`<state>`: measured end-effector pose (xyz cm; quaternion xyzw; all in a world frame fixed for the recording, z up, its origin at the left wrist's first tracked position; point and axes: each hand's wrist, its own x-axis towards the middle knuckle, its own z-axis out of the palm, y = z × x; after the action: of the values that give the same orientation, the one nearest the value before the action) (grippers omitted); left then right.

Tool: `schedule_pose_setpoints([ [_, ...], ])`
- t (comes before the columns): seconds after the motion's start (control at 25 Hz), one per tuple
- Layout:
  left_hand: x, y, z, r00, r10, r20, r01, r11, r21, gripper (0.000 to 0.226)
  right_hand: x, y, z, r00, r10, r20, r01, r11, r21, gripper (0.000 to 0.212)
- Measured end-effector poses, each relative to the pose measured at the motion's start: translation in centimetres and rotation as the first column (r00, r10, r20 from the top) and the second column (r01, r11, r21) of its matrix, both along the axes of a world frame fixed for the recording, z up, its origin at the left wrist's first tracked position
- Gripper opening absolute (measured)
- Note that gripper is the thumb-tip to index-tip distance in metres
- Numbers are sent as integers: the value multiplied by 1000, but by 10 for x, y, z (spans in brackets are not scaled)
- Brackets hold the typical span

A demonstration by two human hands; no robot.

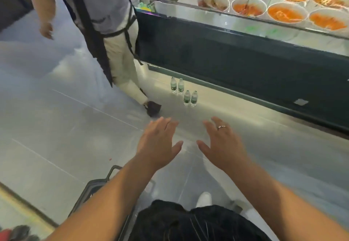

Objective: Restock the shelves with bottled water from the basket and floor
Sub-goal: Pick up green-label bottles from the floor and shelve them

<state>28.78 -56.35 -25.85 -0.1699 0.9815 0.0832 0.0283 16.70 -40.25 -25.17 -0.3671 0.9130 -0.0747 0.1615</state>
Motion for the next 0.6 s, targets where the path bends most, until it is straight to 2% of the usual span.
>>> schedule_pose_setpoints([
  [0.28, -101, -47, -20, 999, 24, 49, -27, 998, 48, 65, -109, -43, -29, 998, -42, 40, 39, 996, 75, 70],
  [0.6, -254, -193, -87, 969, -78, 236, 34, 982, 185, 70, -229, -172, -107, 964, -240, 111, 223, 964, 145, 73],
])
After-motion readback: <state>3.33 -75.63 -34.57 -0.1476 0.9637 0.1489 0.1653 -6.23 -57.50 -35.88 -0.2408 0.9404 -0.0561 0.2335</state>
